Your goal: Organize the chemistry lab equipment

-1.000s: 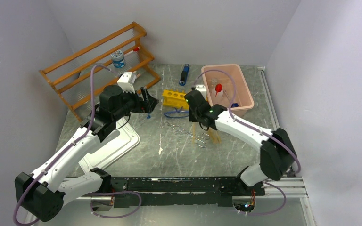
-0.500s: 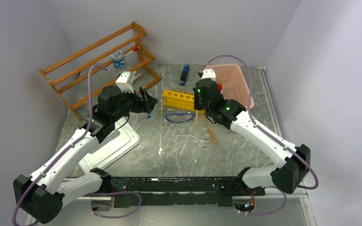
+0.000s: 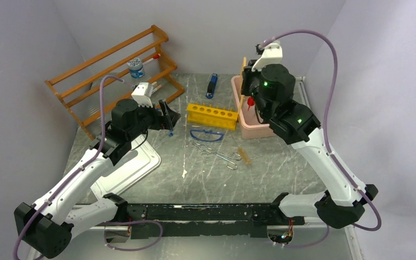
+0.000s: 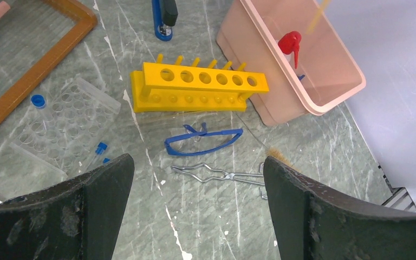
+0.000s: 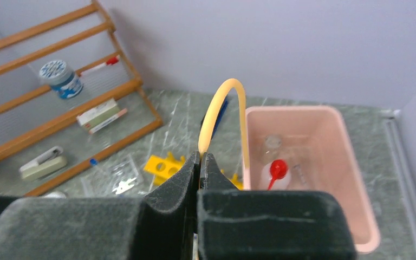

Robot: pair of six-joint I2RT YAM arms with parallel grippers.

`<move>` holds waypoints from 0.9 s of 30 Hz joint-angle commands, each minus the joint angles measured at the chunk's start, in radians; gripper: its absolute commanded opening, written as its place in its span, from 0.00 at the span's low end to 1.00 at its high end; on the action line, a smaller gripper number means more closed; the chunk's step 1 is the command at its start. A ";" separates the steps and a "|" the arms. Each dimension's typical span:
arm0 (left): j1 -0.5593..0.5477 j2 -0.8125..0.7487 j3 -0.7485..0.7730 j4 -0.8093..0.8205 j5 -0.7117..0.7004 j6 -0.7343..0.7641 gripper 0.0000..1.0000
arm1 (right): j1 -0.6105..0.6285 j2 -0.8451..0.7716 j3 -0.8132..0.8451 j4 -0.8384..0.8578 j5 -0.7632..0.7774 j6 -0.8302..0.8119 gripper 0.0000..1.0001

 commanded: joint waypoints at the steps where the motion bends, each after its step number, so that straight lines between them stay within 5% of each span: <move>1: 0.006 -0.013 0.000 -0.004 -0.015 -0.001 0.92 | -0.008 0.016 0.083 0.003 0.142 -0.137 0.00; 7: 0.007 -0.017 0.004 -0.010 -0.016 0.000 0.92 | -0.074 0.022 0.035 0.031 0.190 -0.193 0.00; 13: 0.008 -0.009 0.008 -0.007 -0.008 -0.001 0.92 | -0.282 -0.025 -0.133 0.103 -0.048 -0.115 0.00; 19: 0.007 0.000 0.014 -0.005 -0.004 -0.004 0.92 | -0.362 -0.030 -0.270 0.182 -0.171 -0.079 0.00; 27: 0.007 0.011 0.025 -0.014 -0.011 0.002 0.92 | -0.407 0.011 -0.443 0.290 -0.119 -0.043 0.00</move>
